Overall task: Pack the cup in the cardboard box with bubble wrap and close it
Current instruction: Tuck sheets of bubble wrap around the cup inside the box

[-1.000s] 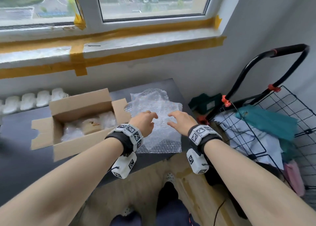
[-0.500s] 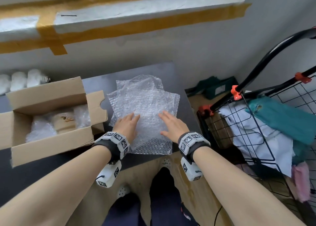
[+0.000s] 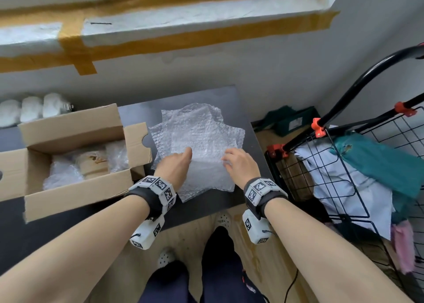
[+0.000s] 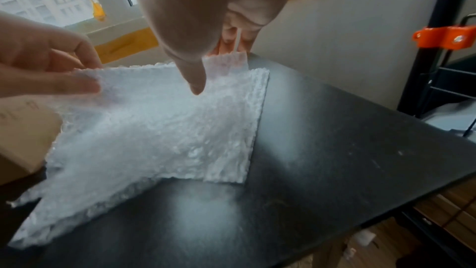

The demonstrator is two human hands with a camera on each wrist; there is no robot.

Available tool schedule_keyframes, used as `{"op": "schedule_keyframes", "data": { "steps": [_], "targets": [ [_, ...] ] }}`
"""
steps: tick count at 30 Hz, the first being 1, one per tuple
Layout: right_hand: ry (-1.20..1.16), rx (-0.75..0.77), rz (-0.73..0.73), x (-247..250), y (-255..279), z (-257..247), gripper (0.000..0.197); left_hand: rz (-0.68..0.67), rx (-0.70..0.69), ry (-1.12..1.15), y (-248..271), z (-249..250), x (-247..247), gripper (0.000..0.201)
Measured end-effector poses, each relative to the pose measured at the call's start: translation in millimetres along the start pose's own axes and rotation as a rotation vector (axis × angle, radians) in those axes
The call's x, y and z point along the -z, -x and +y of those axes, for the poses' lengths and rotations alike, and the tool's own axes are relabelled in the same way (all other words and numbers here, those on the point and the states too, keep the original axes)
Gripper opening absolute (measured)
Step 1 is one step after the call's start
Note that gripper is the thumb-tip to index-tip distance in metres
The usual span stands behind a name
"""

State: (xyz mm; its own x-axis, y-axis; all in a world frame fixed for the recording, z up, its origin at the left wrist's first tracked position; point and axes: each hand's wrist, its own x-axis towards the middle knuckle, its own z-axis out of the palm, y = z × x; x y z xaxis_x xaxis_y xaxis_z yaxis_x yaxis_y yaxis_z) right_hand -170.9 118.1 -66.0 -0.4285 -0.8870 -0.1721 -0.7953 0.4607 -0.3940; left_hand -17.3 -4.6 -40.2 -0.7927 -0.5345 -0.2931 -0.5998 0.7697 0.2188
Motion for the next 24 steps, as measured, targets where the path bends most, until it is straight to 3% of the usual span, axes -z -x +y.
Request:
{"op": "schedule_keyframes", "data": {
  "steps": [6, 14, 20, 24],
  "targets": [
    [-0.022, -0.049, 0.195, 45.8, 1.9, -23.2, 0.018, 0.089, -0.069, 0.080, 12.3, 8.9, 52.4, 0.032],
    [-0.019, 0.027, 0.442, 108.9, 9.5, -104.5, 0.014, 0.458, -0.175, 0.124, 47.0, -31.3, 132.0, 0.031],
    [-0.034, 0.188, 0.559, 103.9, 7.7, -187.4, 0.010, 0.672, -0.237, 0.109, 94.3, -103.4, 157.2, 0.028],
    [0.008, 0.308, 0.509, 80.3, 4.8, -232.6, 0.013, 0.715, -0.218, 0.079, 131.6, -150.8, 150.8, 0.027]
  ]
}}
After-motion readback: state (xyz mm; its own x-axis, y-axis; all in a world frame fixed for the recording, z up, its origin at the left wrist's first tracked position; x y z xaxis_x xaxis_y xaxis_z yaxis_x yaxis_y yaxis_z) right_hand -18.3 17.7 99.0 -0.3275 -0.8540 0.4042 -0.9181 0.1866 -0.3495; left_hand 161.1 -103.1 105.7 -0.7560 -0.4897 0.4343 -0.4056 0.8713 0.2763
